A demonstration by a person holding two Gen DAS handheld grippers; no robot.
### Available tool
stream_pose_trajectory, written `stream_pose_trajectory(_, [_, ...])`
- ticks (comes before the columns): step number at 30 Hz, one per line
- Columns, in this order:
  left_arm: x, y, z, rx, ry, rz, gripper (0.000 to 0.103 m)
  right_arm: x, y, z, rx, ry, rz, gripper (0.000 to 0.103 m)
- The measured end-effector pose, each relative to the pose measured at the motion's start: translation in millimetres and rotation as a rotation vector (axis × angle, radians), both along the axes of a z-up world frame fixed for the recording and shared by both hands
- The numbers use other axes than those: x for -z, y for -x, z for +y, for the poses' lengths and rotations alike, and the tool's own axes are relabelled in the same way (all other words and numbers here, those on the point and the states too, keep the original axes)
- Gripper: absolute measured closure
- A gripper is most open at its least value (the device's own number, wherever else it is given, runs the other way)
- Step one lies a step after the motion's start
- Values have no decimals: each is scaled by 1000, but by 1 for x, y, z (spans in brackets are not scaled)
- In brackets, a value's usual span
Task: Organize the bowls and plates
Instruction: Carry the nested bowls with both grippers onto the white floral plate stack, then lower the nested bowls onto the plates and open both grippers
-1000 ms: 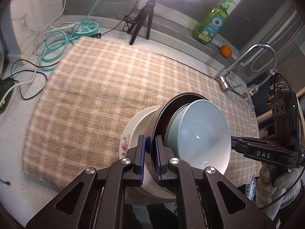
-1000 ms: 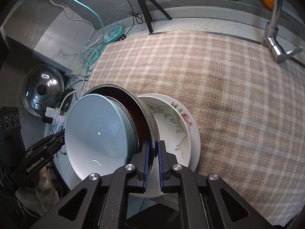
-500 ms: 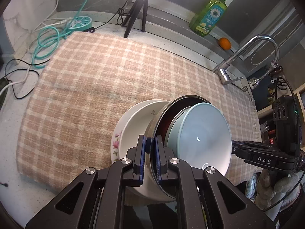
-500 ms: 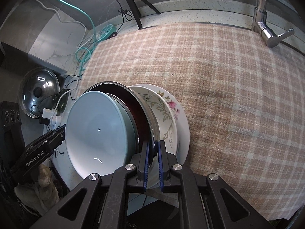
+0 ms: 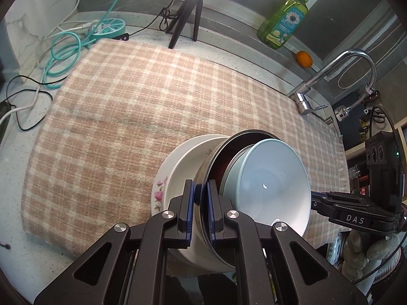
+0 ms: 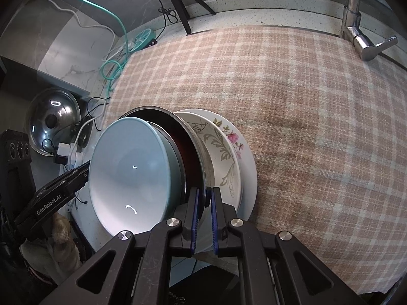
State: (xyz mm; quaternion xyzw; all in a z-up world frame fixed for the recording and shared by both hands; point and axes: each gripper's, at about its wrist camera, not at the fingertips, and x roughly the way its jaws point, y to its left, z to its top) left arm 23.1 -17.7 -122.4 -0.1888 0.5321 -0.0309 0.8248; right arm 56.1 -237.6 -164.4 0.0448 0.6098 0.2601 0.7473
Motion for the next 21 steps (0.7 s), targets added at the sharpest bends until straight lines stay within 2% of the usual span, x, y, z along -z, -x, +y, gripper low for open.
stream_pose_trajectory(21, [6,-3,2,16,-25,-4,96,-4,1,7,-17,19,-42,91])
